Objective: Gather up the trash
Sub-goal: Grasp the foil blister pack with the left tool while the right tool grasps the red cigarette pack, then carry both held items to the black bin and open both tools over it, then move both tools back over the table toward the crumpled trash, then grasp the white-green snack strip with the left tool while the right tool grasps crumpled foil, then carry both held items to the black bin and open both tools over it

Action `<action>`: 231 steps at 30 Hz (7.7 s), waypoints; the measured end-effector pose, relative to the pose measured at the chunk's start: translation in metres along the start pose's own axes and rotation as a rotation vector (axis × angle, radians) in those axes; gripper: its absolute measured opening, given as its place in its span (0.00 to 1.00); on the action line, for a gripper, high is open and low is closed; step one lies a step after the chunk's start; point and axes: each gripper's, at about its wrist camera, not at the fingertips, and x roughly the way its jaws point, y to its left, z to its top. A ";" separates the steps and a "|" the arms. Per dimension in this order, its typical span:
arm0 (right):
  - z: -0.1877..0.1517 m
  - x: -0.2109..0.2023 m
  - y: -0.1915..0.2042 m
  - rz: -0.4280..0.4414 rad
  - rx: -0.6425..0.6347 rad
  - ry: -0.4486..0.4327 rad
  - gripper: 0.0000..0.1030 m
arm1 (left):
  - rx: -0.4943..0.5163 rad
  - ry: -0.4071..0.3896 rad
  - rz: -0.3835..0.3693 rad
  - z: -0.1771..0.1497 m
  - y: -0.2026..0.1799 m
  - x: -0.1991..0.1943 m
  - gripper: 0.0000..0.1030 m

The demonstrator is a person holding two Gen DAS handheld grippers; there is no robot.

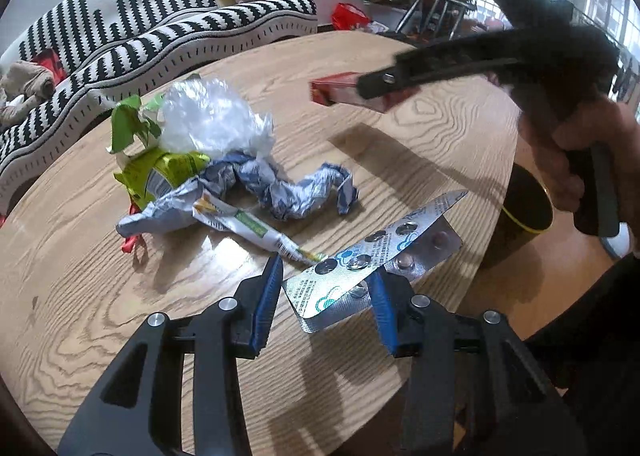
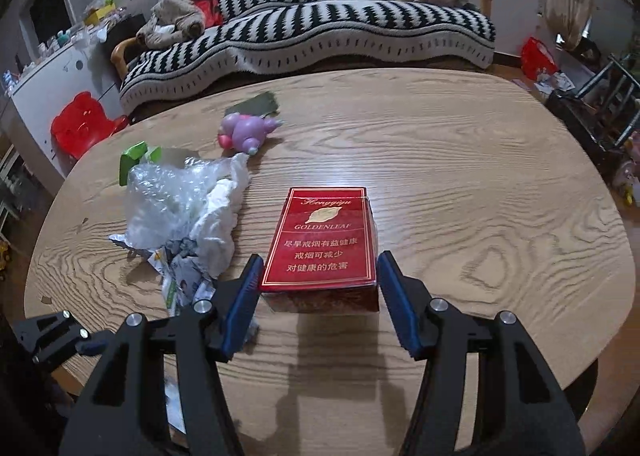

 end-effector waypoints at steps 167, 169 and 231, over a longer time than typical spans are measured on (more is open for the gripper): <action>-0.041 -0.041 -0.013 0.111 -0.160 -0.013 0.22 | -0.266 0.037 0.196 0.011 0.020 0.028 0.14; -0.041 -0.042 -0.013 0.111 -0.157 -0.013 0.22 | -0.275 0.026 0.190 0.013 0.022 0.022 0.14; -0.236 -0.158 -0.396 -0.416 0.813 0.041 0.22 | 0.152 0.186 -0.480 0.100 -0.387 0.210 0.15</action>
